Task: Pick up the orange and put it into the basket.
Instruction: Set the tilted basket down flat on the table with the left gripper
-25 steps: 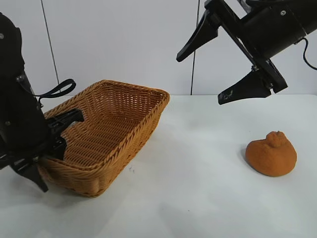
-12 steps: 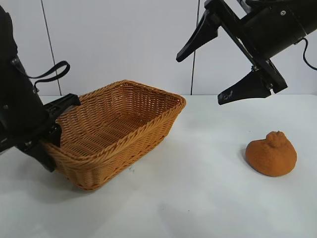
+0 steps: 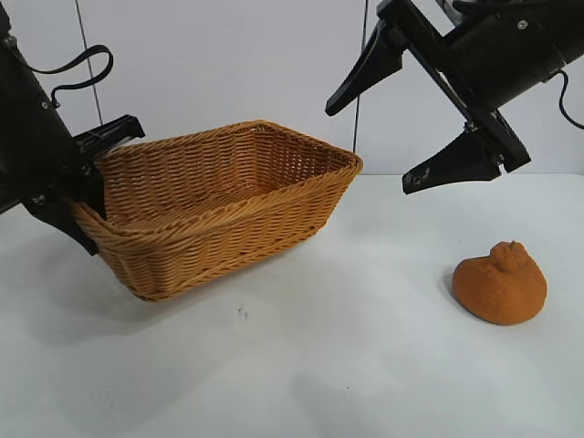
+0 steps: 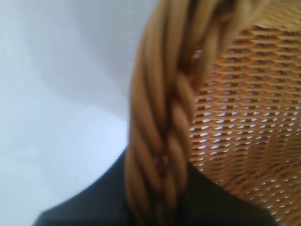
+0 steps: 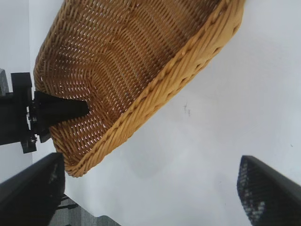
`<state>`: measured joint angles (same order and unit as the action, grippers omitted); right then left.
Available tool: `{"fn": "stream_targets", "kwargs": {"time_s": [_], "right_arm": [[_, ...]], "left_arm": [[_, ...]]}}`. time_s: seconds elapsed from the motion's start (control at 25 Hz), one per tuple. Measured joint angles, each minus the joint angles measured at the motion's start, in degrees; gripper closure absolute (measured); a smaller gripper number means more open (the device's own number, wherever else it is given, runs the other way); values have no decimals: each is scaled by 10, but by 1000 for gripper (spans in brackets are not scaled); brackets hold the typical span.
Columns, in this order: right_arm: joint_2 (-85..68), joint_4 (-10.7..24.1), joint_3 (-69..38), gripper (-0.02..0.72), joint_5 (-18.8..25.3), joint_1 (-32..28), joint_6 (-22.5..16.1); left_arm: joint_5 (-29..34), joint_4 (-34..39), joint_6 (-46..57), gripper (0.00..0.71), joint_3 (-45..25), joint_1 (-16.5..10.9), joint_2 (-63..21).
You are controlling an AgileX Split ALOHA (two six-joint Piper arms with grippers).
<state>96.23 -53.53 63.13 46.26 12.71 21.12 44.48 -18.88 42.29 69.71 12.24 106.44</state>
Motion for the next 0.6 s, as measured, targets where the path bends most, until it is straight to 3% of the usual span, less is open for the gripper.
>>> {"fn": "stream_targets", "kwargs": {"time_s": [0.2, 0.6], "right_arm": [[0, 1, 0, 21, 1, 0, 0], [0, 2, 0, 21, 6, 0, 0]], "left_arm": [[18, 0, -65, 623, 11, -5, 1], [124, -5, -243, 623, 91, -5, 71]]}}
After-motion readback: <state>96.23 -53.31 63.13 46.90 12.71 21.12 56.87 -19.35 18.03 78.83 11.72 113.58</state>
